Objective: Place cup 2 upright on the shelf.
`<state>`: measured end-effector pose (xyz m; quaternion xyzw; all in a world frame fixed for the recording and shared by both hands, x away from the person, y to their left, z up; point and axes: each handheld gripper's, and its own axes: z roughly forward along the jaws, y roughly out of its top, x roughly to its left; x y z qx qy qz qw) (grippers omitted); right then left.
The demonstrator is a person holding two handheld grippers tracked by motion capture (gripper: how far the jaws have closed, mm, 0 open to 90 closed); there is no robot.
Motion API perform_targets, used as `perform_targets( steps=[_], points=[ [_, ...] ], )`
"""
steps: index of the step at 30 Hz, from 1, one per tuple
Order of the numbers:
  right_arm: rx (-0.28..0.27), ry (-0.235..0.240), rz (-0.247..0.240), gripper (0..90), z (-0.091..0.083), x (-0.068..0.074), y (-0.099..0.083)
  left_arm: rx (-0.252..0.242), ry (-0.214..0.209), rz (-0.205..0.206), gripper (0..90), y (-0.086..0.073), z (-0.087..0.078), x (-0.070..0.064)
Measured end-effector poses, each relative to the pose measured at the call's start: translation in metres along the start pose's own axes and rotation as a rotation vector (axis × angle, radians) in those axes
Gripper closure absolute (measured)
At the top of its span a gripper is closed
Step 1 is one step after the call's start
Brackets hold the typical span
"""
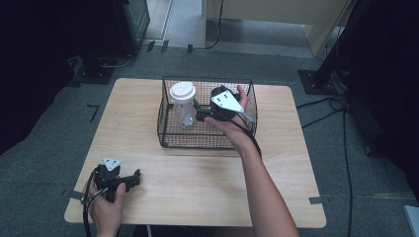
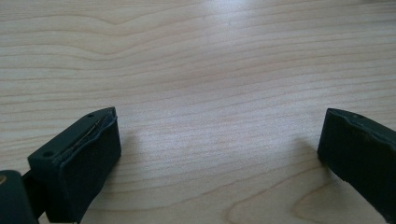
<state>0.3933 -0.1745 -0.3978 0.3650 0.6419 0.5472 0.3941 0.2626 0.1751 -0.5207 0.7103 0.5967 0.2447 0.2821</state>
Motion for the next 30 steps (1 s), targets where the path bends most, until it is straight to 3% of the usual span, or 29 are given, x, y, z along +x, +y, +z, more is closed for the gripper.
perform_targets(
  steps=[12, 30],
  points=[
    [-0.030, -0.079, 0.019, 0.0, -0.038, -0.022, 0.000, 0.001, -0.004, 0.005, 0.0, 0.000, 0.000, 0.000],
    [-0.023, -0.158, 0.044, 0.0, -0.093, -0.055, -0.023, 0.001, -0.004, 0.008, 0.0, 0.000, 0.000, 0.000]
  ],
)
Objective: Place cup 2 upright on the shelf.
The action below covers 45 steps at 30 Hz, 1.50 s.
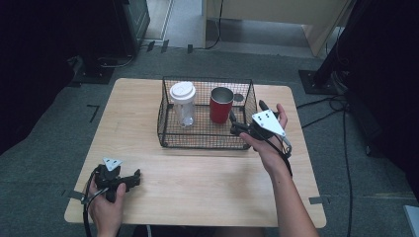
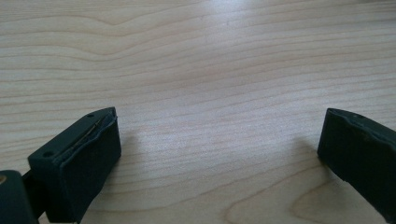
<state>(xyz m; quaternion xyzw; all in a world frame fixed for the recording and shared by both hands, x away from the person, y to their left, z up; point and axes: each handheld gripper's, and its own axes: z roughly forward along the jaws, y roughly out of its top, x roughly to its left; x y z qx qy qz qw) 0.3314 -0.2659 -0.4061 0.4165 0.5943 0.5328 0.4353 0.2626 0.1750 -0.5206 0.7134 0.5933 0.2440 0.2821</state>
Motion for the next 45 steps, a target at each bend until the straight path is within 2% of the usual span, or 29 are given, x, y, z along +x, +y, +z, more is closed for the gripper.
perform_targets(
  steps=[13, 33, 45],
  points=[
    [0.009, -0.049, 0.030, 0.0, -0.036, -0.024, -0.023, 0.001, -0.001, 0.000, 0.0, 0.000, 0.000, 0.000],
    [0.093, -0.131, 0.063, 0.0, -0.088, -0.059, -0.078, -0.001, -0.001, 0.000, 0.0, 0.000, 0.000, 0.000],
    [0.134, -0.185, 0.083, 0.0, -0.116, -0.080, -0.100, -0.001, -0.002, 0.005, 0.0, 0.000, 0.000, -0.001]
  ],
)
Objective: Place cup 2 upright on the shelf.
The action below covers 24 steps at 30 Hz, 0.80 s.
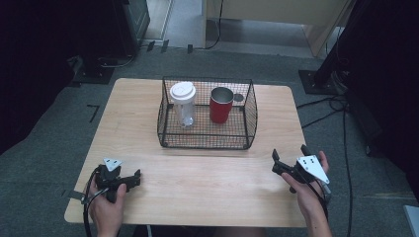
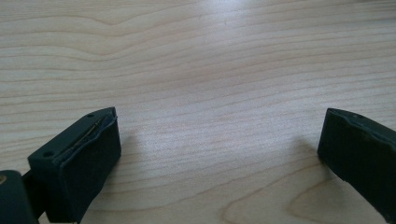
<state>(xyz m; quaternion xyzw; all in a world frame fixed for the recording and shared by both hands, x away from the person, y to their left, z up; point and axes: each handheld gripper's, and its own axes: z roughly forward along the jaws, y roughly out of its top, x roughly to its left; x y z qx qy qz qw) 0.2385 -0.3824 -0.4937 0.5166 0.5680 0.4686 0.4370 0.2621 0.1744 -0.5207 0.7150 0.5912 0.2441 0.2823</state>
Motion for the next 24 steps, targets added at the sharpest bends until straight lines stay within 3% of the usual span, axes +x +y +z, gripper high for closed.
perform_targets(
  steps=[15, 24],
  points=[
    [0.062, -0.059, 0.014, 0.0, -0.021, -0.024, -0.027, 0.000, 0.000, -0.001, 0.0, 0.000, 0.000, 0.000],
    [0.129, -0.077, -0.021, 0.0, -0.030, -0.031, -0.034, 0.000, -0.002, -0.002, 0.0, 0.000, 0.000, -0.001]
  ],
)
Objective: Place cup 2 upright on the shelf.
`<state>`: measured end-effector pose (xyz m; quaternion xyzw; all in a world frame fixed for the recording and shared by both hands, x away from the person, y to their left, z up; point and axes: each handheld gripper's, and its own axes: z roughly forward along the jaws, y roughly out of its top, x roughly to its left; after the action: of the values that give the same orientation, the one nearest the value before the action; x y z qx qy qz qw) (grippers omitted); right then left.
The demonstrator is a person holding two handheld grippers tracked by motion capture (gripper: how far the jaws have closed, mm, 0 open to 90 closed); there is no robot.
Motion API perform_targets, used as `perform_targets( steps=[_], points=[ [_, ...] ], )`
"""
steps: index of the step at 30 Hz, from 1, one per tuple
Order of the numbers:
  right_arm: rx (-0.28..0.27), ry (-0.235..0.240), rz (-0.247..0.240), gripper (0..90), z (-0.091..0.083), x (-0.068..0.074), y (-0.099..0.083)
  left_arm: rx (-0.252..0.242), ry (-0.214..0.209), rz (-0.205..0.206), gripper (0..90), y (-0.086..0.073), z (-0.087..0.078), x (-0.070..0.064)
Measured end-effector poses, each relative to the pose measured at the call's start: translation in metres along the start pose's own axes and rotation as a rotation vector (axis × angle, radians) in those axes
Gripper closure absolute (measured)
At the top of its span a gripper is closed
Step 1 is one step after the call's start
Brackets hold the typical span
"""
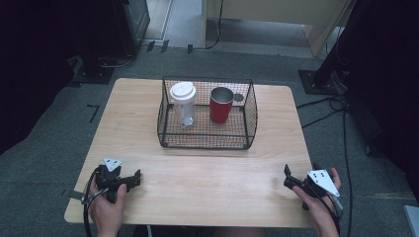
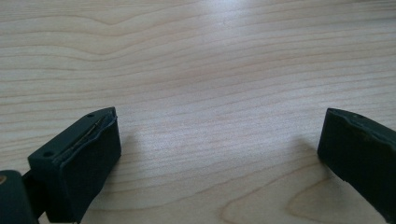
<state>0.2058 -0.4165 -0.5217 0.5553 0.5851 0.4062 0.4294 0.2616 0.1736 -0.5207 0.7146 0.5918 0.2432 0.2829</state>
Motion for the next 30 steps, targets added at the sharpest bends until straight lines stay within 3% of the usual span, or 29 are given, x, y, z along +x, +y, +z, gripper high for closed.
perform_targets(
  steps=[4, 10, 15, 20, 23, 30],
  points=[
    [0.054, 0.008, -0.022, 0.0, -0.002, -0.003, -0.001, 0.000, 0.000, 0.001, 0.0, 0.000, 0.000, 0.000],
    [0.129, 0.070, -0.026, 0.4, -0.007, -0.004, -0.003, 0.000, 0.000, 0.000, 0.0, 0.000, 0.000, 0.000],
    [0.255, 0.100, -0.013, 1.5, -0.009, -0.005, -0.005, 0.000, 0.000, 0.000, 0.0, 0.000, 0.000, 0.000],
    [0.334, 0.116, 0.003, 1.5, -0.010, -0.006, -0.007, 0.000, 0.000, 0.000, 0.0, 0.000, 0.000, 0.000],
    [0.412, 0.119, 0.008, 1.5, -0.009, -0.007, -0.009, 0.000, 0.000, 0.000, 0.0, 0.000, 0.000, 0.000],
    [0.459, 0.112, 0.031, 1.5, -0.013, -0.008, -0.012, 0.000, 0.000, 0.000, 0.0, 0.000, 0.000, 0.000]
  ],
)
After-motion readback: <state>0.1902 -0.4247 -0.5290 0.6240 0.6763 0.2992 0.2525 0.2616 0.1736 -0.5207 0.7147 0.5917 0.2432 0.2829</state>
